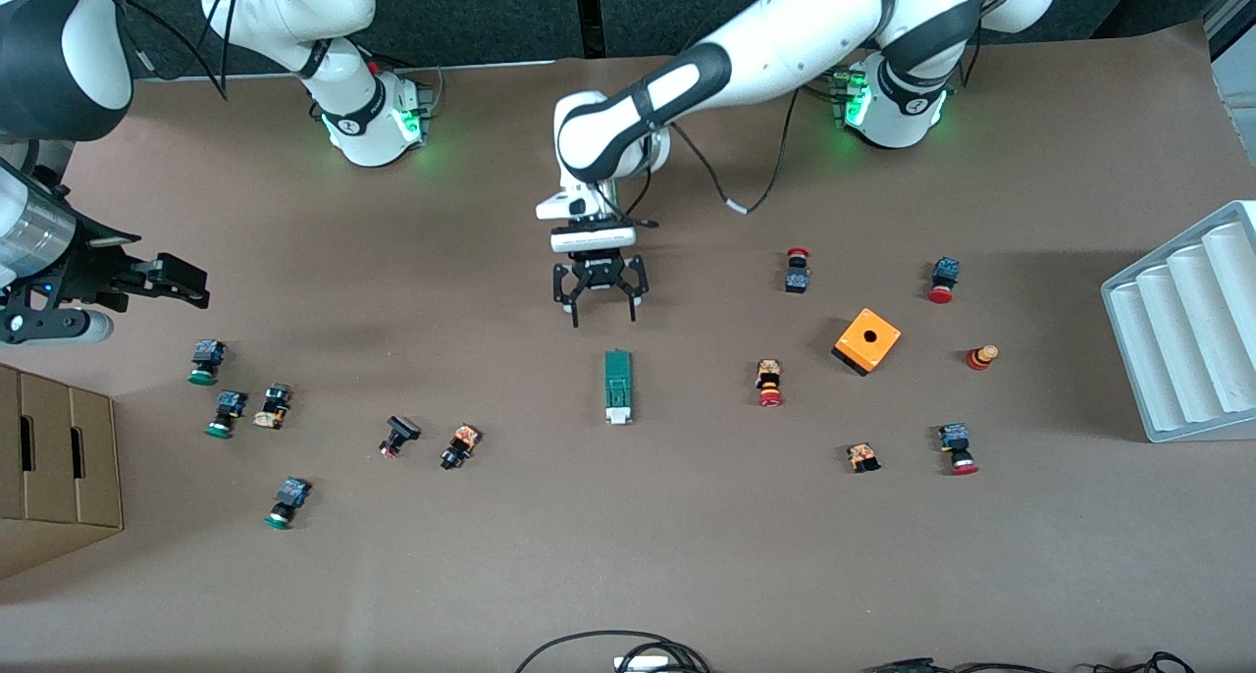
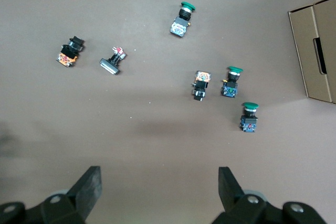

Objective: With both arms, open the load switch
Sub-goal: 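Move the left gripper over the green load switch, then reach the right gripper to the green switch and grip its body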

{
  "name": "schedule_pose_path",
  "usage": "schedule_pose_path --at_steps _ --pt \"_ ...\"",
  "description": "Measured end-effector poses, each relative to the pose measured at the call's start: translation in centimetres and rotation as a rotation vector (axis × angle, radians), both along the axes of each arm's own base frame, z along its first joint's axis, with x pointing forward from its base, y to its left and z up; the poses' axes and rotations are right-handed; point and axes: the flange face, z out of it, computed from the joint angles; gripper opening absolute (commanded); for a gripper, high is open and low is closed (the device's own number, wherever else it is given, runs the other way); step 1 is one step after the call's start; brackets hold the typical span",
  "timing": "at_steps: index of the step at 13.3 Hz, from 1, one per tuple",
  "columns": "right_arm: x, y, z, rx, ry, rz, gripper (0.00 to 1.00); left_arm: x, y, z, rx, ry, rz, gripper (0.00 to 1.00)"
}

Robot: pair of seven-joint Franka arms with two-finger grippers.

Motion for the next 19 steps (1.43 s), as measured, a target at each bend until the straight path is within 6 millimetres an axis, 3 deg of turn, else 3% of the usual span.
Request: schedule_pose_path --at_steps 6,9,11,14,19 --pt "1.5 0.7 -3.9 -0.007 0.07 0.009 1.0 -1.3 0.9 -6.5 -0.012 -0.113 -0.041 1.0" --pt "2.7 2.4 -6.0 -0.012 0.077 0.02 1.0 -2.9 1.4 -9.7 -0.007 -0.208 -0.028 0.98" --pt "4.0 4.9 -6.7 0.007 0.067 -0.039 1.0 -3.2 1.4 -10.6 0.002 -0.225 -0.033 0.92" --pt "6.0 8.7 -8.8 0.073 0.093 -0.188 1.0 -2.5 1.3 -10.3 -0.003 -0.238 -0.03 0.83" --pt "8.5 17.4 -11.2 0.075 0.093 -0.365 1.0 -2.4 1.2 -10.3 -0.003 -0.251 -0.048 0.83"
